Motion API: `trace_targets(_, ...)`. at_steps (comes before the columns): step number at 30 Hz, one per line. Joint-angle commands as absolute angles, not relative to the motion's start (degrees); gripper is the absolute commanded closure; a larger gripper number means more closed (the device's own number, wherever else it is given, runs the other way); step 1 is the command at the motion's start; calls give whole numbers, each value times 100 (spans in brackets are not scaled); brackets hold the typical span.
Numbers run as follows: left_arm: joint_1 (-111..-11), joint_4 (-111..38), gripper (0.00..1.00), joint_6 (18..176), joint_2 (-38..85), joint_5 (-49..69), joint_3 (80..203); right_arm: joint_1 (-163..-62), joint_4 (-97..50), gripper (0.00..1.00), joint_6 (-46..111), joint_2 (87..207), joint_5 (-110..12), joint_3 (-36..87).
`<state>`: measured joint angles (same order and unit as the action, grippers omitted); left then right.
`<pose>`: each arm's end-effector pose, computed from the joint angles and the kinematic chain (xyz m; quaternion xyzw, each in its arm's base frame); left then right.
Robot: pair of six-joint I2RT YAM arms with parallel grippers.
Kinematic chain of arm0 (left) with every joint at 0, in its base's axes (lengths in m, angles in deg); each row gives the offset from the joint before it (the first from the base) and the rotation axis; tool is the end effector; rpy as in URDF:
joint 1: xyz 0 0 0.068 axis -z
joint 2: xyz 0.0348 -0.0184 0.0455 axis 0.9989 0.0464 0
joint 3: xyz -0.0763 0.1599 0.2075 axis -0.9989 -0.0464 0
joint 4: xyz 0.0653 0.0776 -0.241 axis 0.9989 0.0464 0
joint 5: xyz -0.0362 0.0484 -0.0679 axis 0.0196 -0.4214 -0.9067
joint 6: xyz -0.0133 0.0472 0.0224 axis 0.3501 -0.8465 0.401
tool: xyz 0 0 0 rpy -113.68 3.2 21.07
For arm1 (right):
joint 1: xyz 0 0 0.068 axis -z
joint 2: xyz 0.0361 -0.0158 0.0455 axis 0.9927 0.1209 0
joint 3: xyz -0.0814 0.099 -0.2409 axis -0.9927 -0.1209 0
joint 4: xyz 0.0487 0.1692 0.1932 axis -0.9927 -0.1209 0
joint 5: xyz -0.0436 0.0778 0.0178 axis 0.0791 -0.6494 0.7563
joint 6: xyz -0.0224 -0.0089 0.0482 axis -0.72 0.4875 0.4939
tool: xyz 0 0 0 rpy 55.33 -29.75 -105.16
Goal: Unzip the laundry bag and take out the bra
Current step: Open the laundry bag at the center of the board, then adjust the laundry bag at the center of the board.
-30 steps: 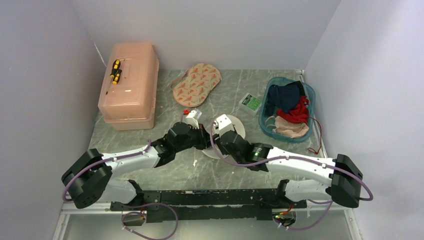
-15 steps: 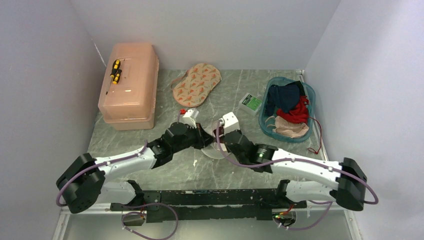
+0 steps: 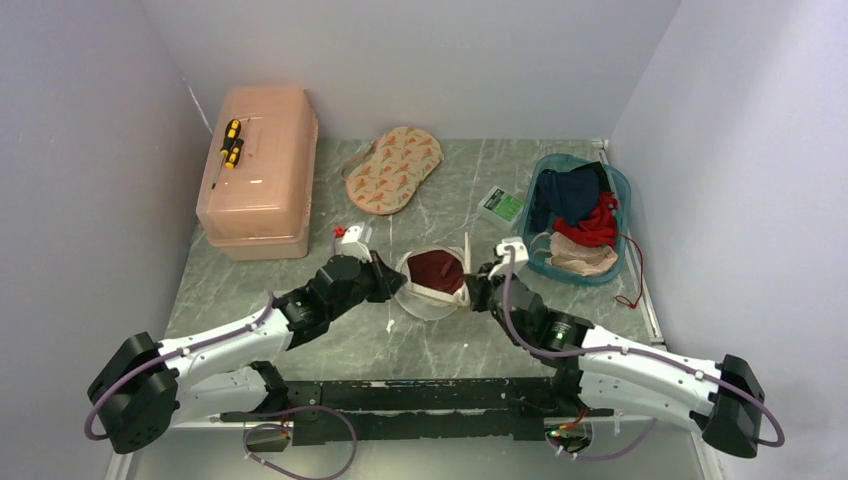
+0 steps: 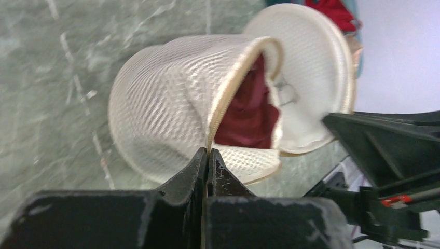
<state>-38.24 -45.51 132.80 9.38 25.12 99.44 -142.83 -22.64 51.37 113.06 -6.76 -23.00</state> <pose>0.1584 -0.1762 0.2341 -0.0242 0.8154 -0.3970 0.4206 0.1124 0.1533 0.2461 -0.0663 0.7962 0.1977 0.5679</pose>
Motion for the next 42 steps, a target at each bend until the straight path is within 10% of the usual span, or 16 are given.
trace_targets(1,-3805,-4302,97,13559,761,2894,9625,-14281,-2202,100,6359,10493,-304,-2830)
trace_targets(6,-3808,-4242,97,13609,562,2913,9415,-14288,-2943,98,6884,9566,-94,-3179)
trace_targets(16,-3806,-4004,97,13421,525,2824,9547,-14291,-4819,37,7530,9183,393,-2625)
trace_targets(22,-3806,-3194,87,13176,478,2908,10014,-14290,-4954,34,6830,9748,679,-1697)
trace_targets(33,-3804,-1549,23,12093,98,3334,11152,-14298,-3973,34,5107,10278,-341,-789)
trace_targets(42,-3863,-179,13,9157,2410,2046,14154,-14296,-3584,35,4952,9951,-764,-1314)
